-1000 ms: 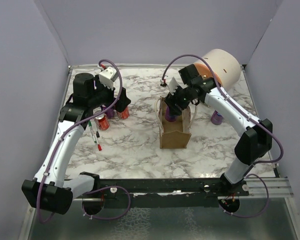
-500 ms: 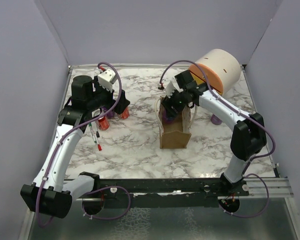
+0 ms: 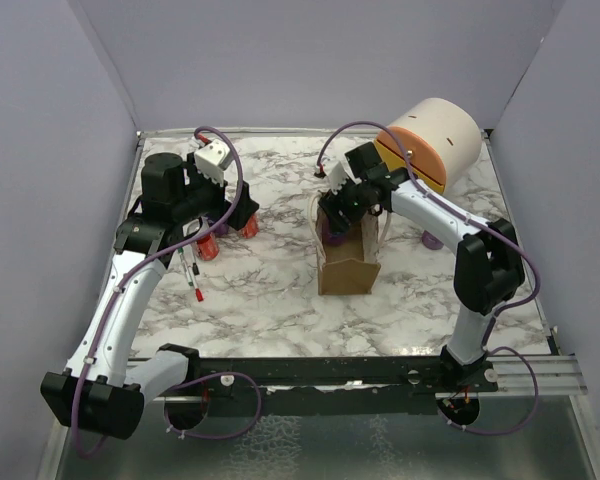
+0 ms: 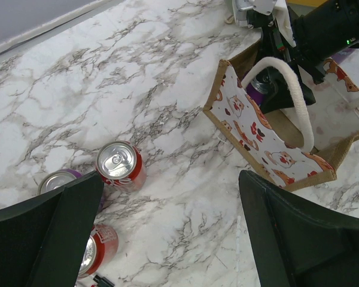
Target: Place the beverage into the canvas bag
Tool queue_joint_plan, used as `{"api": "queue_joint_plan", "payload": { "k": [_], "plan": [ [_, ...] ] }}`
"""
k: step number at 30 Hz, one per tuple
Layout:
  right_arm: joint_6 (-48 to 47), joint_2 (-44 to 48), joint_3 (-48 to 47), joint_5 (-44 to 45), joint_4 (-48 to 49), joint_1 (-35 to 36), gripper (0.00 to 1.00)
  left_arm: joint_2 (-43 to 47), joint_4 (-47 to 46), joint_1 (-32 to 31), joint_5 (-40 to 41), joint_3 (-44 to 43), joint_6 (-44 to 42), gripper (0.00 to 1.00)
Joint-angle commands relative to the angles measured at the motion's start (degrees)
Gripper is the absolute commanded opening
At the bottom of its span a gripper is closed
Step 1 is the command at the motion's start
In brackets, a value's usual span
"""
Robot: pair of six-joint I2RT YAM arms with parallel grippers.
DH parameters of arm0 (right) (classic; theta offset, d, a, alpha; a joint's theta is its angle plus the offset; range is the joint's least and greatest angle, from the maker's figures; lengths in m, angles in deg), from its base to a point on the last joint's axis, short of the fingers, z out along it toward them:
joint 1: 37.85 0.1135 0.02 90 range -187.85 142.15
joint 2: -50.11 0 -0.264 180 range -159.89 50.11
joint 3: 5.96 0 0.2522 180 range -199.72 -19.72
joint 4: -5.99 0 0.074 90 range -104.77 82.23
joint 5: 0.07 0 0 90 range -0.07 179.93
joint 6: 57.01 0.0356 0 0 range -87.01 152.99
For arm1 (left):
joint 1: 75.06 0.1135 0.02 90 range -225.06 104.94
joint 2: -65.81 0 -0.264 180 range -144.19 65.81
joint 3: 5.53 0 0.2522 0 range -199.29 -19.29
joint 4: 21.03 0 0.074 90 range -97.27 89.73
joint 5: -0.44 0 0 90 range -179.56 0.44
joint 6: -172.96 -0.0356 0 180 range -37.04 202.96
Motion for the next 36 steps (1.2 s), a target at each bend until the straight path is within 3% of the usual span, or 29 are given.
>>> {"api": "queue_joint_plan", "payload": {
  "k": [1, 10, 18, 24, 36],
  "plan": [
    [1.82, -0.56, 0.4, 0.02, 5.16, 0.01, 0.2, 1.45, -1.83, 0.48, 0.43, 0.78, -0.43, 1.0],
    [3.23, -2.93, 0.15, 0.66, 4.05, 0.01, 0.29, 1.44, -1.91, 0.48, 0.33, 0.91, -0.4, 1.0],
    [4.3, -4.12, -0.15, -0.35, 3.79, 0.01, 0.44, 1.99, -2.01, 0.56, 0.38, 1.63, -0.42, 1.0],
    [4.87, -4.87, -0.78, -2.16, 3.08, 0.01, 0.62, 2.05, -1.91, 0.56, 0.44, 1.26, -0.42, 1.0],
    [4.8, -2.71, -3.05, -1.68, 1.55, 0.01, 0.82, 2.36, -1.73, 0.56, 0.48, 1.33, -0.49, 1.0]
  ]
}}
